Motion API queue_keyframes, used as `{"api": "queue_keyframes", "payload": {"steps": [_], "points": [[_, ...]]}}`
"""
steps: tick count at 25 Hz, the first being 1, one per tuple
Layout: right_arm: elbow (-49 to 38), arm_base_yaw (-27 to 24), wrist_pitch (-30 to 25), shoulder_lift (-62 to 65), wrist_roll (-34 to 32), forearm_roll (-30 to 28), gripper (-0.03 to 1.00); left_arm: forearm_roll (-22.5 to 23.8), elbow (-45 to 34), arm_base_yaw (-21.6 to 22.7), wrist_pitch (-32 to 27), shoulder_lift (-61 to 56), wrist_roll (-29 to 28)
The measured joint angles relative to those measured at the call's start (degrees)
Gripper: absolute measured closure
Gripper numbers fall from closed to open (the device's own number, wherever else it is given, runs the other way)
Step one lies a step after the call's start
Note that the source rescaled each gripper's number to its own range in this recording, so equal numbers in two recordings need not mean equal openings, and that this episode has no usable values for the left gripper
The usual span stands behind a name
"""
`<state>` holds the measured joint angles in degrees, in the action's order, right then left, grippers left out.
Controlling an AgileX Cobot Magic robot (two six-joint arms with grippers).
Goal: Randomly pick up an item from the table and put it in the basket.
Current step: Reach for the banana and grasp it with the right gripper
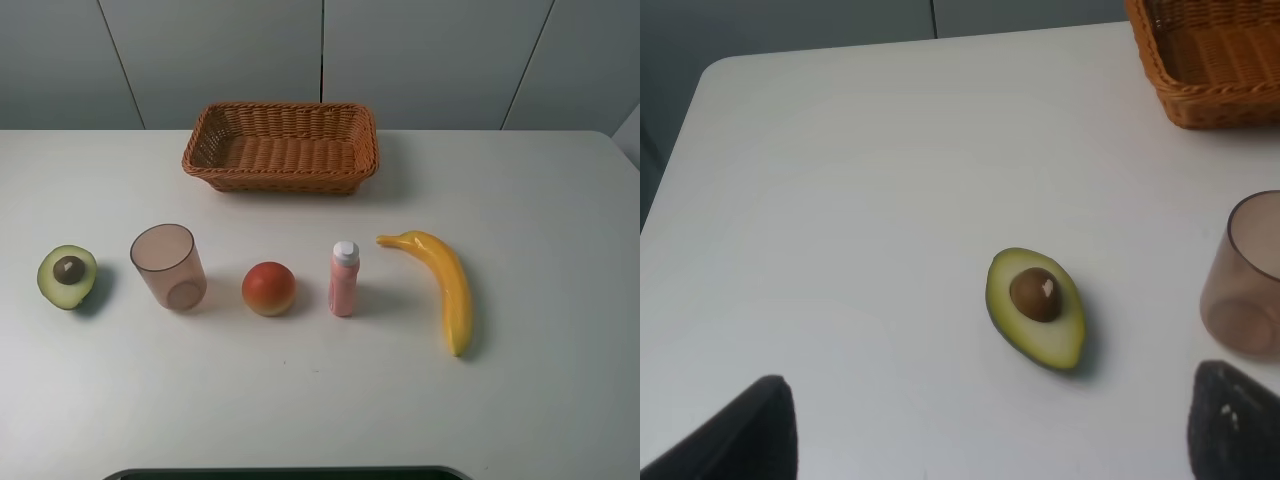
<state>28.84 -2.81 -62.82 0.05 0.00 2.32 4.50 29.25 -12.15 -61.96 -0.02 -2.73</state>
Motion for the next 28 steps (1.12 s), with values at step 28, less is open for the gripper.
{"api": "queue_keyframes", "payload": {"steps": [28], "points": [[0.0,0.0,0.0,0.0,0.0,0.0,-0.03,0.0,0.0,0.0,0.0,0.0,0.0]]}}
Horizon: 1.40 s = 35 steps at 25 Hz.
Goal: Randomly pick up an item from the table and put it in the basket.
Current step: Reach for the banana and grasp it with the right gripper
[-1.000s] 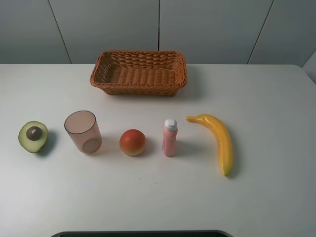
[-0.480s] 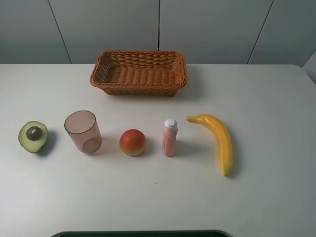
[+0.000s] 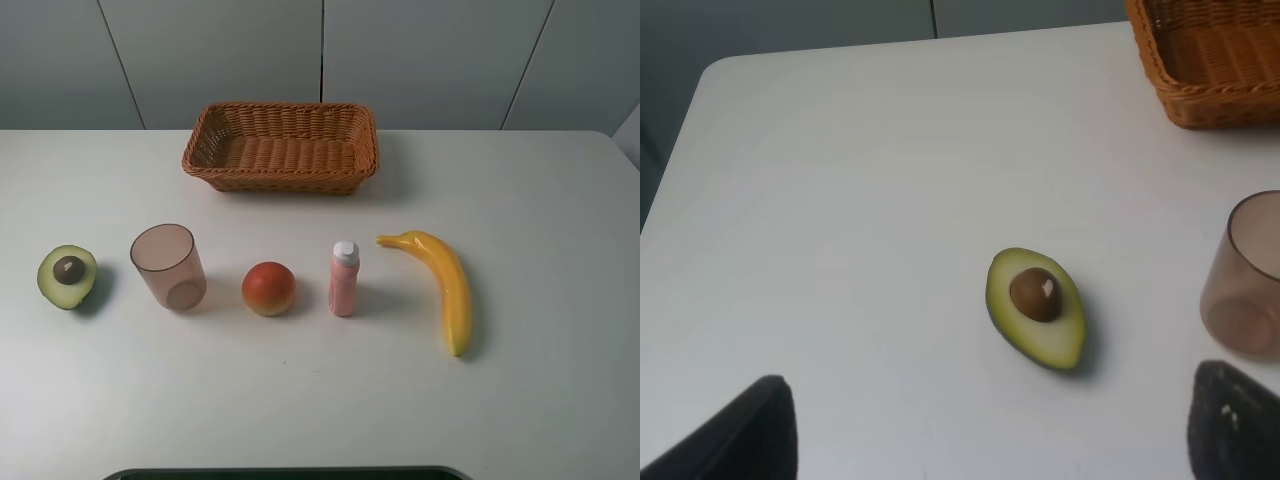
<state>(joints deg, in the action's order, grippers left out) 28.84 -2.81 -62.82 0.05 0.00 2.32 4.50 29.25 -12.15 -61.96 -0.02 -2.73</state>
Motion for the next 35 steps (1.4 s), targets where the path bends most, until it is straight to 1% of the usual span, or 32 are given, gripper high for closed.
{"api": "queue_keyframes", "payload": {"steps": [6,15,18,20,22,27,29,33,35], "points": [[0.0,0.0,0.0,0.0,0.0,-0.1,-0.03,0.0,0.0,0.0,0.0,0.0,0.0],[0.0,0.0,0.0,0.0,-0.8,1.4,-0.03,0.0,0.0,0.0,0.0,0.0,0.0],[2.5,0.0,-1.4,-1.6,-2.2,1.5,-0.03,0.0,0.0,0.0,0.0,0.0,0.0],[5.9,0.0,-2.5,-5.9,-2.3,1.5,-0.03,0.0,0.0,0.0,0.0,0.0,0.0],[10.3,0.0,-3.0,-12.1,-1.1,1.5,-0.03,0.0,0.0,0.0,0.0,0.0,0.0],[21.5,0.0,-3.4,-30.2,5.0,1.6,-0.03,0.0,0.0,0.0,0.0,0.0,0.0],[24.7,0.0,-3.4,-37.5,8.0,2.3,-0.03,0.0,0.0,0.0,0.0,0.0,0.0],[27.9,0.0,-3.1,-52.4,13.8,5.4,-0.03,0.0,0.0,0.0,0.0,0.0,0.0],[28.1,0.0,-1.6,-59.0,17.0,7.3,-0.03,0.0,0.0,0.0,0.0,0.0,0.0]]}}
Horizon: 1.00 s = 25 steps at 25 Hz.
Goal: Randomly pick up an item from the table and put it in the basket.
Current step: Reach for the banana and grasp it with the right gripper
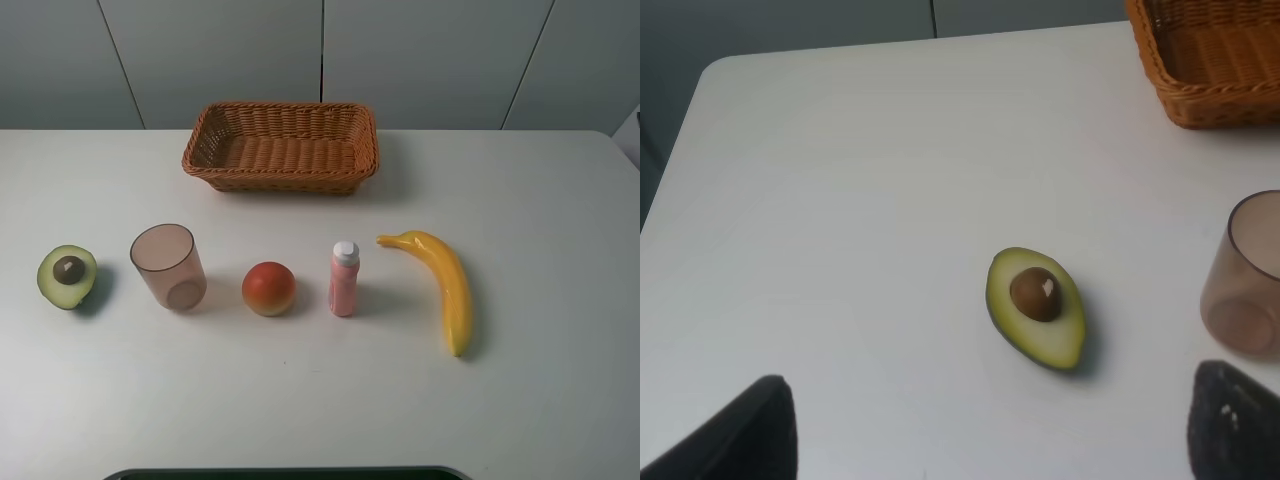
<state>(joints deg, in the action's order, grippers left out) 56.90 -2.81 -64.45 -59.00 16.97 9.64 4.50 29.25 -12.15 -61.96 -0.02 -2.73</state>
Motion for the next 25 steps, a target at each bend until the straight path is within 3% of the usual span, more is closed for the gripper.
{"api": "queue_keyframes", "payload": {"steps": [5,13,20,25], "points": [[0.0,2.8,3.1,-15.5,5.2,3.4,-0.03,0.0,0.0,0.0,0.0,0.0,0.0],[0.0,12.6,9.9,-34.5,5.0,2.8,-0.03,0.0,0.0,0.0,0.0,0.0,0.0],[-0.5,15.0,16.5,-43.9,4.9,3.1,-0.03,0.0,0.0,0.0,0.0,0.0,0.0],[-0.6,15.8,18.0,-48.3,4.5,3.7,-0.03,0.0,0.0,0.0,0.0,0.0,0.0]]}}
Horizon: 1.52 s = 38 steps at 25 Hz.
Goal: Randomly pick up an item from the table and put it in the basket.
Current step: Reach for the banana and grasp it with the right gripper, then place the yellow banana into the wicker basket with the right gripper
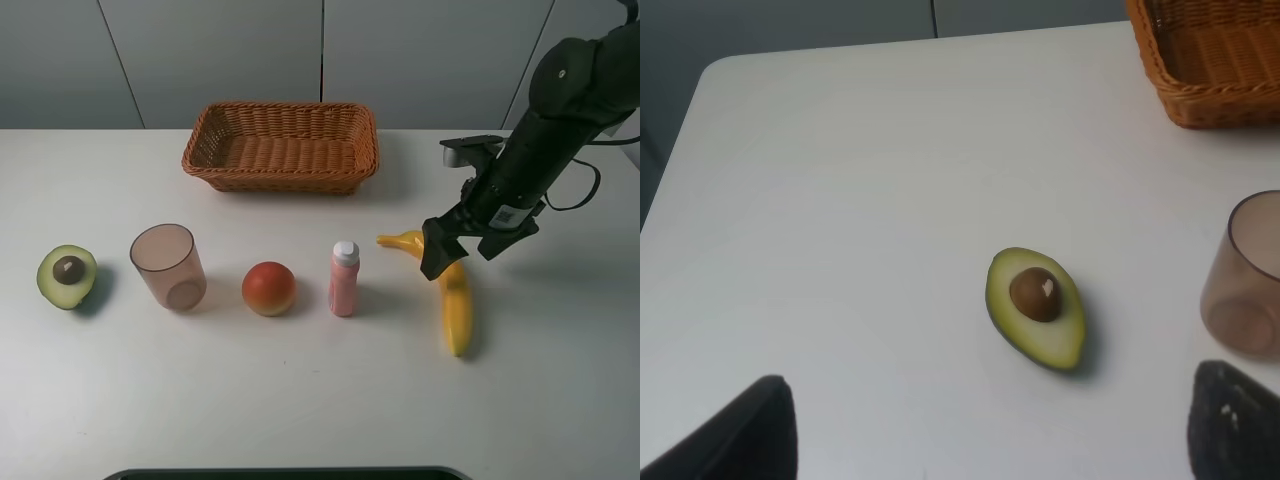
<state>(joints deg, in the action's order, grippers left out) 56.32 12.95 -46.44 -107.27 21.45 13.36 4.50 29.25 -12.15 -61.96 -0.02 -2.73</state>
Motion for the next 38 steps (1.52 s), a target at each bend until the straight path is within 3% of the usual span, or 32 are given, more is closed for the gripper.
{"api": "queue_keyframes", "payload": {"steps": [14,17,20,21,34,38], "points": [[0.0,0.0,2.8,-4.3,0.0,0.9,-0.01,0.0,0.0,0.0,0.0,0.0,0.0],[0.0,0.1,2.9,-4.3,-0.7,0.9,0.29,0.0,0.0,0.0,0.0,0.0,0.0],[0.0,0.1,2.9,-4.3,-1.3,0.9,0.84,0.0,0.0,0.0,0.0,0.0,0.0],[0.0,0.1,2.9,-4.3,-1.4,0.9,0.97,0.0,0.0,0.0,0.0,0.0,0.0],[0.0,0.1,2.8,-4.3,-3.1,0.9,0.95,0.0,0.0,0.0,0.0,0.0,0.0],[1.2,0.1,0.1,-3.8,-3.4,0.1,0.95,0.0,0.0,0.0,0.0,0.0,0.0]]}}
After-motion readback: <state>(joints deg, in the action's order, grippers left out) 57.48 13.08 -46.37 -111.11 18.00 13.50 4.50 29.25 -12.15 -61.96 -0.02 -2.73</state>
